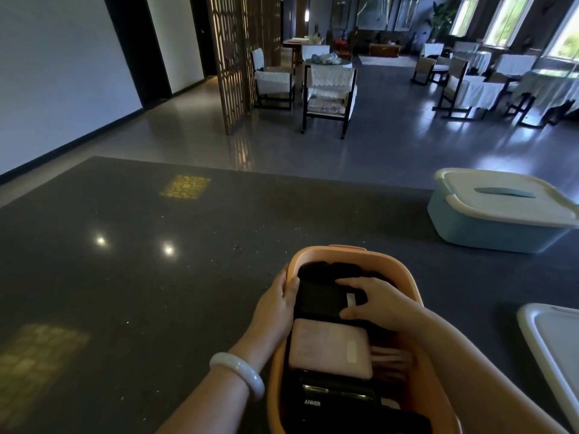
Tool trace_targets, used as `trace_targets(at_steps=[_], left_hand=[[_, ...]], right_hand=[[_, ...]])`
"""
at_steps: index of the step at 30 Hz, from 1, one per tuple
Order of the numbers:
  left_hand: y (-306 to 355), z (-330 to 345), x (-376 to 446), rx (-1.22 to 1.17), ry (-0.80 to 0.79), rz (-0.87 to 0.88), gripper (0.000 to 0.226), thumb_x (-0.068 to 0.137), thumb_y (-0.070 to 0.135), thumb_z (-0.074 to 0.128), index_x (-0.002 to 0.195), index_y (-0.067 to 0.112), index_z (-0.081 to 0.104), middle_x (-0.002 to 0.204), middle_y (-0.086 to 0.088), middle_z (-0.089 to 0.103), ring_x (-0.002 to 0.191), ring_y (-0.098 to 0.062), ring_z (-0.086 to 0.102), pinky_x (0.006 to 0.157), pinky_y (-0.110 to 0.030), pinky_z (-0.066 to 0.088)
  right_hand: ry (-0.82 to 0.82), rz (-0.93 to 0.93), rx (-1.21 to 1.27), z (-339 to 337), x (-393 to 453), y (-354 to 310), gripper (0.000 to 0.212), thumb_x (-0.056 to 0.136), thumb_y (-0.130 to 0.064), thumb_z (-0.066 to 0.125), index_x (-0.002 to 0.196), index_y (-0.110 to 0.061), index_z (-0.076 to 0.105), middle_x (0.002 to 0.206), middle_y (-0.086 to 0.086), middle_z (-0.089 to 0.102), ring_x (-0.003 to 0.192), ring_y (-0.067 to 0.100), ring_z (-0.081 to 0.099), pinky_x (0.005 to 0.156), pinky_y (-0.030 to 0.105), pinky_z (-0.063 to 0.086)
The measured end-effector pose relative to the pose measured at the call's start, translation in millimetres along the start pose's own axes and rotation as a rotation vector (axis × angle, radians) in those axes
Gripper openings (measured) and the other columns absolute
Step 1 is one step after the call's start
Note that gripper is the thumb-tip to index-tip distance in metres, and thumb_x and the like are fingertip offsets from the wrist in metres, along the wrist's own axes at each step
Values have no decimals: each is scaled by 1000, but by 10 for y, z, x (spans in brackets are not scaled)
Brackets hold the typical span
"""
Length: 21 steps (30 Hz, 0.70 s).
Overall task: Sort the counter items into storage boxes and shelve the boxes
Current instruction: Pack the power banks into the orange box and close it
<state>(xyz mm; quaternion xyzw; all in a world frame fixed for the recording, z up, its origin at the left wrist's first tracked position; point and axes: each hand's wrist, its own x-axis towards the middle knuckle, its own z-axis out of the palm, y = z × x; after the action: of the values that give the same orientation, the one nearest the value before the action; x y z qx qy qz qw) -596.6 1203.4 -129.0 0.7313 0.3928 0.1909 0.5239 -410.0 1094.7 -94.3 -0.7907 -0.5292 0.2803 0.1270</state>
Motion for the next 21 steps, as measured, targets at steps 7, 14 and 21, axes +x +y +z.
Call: trace_targets(at_steps=[7,14,21], left_hand=[[2,17,14,53,25,-20,52,100,49,31,147,28,31,120,13,57,84,15,48,64,-3,38],[12,15,-2,59,29,-30,53,100,48,31,148,25,31,133,5,52,84,15,45,58,2,36],[8,30,2,25,34,-26,51,101,46,32,147,24,33,115,13,51,65,28,42,56,8,32]], right_hand=[[27,-26,73,49,-49,-5,70,84,-37,70,145,-36,35,143,-8,42,126,12,43,105,31,37],[-2,-40,121,35,-38,27,66,84,-34,69,142,-37,38,139,-10,43,122,9,43,106,34,38],[-32,-53,97,5,-20,34,65,84,-35,69,141,-40,38,137,-11,43,120,9,43,104,34,40]])
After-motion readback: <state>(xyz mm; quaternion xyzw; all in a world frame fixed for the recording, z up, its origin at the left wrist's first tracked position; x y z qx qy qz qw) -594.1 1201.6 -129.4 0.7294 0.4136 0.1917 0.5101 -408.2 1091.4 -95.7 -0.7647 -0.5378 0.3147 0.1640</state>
